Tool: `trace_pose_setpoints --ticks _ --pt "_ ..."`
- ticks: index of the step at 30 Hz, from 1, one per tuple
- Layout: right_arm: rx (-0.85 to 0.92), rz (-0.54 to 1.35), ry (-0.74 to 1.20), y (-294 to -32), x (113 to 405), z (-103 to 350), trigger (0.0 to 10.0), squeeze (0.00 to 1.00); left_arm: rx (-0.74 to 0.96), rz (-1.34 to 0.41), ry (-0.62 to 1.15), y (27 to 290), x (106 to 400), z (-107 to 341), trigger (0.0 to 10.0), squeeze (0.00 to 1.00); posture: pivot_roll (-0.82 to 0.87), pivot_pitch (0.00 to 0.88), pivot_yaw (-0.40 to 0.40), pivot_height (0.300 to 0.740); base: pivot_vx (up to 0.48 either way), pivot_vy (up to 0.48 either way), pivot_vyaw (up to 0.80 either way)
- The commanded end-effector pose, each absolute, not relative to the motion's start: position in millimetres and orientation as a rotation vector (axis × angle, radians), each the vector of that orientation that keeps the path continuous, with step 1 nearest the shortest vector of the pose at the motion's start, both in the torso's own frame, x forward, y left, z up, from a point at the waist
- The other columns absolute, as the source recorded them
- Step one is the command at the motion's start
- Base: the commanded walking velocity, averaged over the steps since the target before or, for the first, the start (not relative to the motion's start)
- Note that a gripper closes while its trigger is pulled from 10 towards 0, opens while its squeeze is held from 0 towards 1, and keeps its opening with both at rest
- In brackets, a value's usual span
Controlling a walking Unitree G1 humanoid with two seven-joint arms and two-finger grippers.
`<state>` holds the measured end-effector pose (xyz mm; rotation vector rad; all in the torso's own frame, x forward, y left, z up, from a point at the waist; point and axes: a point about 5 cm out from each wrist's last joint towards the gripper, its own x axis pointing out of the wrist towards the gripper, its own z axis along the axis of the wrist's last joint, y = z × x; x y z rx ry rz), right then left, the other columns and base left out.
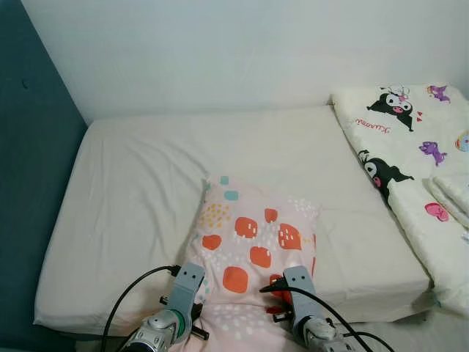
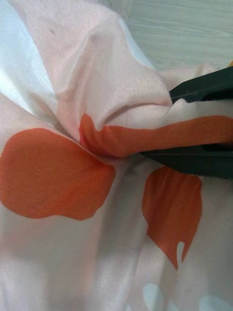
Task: Clean up the room
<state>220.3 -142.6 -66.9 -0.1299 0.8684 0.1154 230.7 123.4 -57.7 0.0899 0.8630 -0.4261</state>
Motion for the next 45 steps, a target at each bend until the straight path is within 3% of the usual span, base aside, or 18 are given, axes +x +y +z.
trace_pose_setpoints --ticks 1,45 --pt "-0.148 0.106 0.949 -149.1 202.3 -78.0 10.0 0.0 0.086 -0.418 0.92 128.3 217.7 -66.5 10.0 0.0 0.03 0.044 0.028 0.74 0.0 0.0 0.0" --pt "-0.14 0.114 0.948 -149.6 203.2 -77.4 10.0 0.0 0.108 -0.406 0.936 129.0 218.1 -66.9 10.0 0.0 0.03 0.063 0.026 0.74 0.0 0.0 0.0"
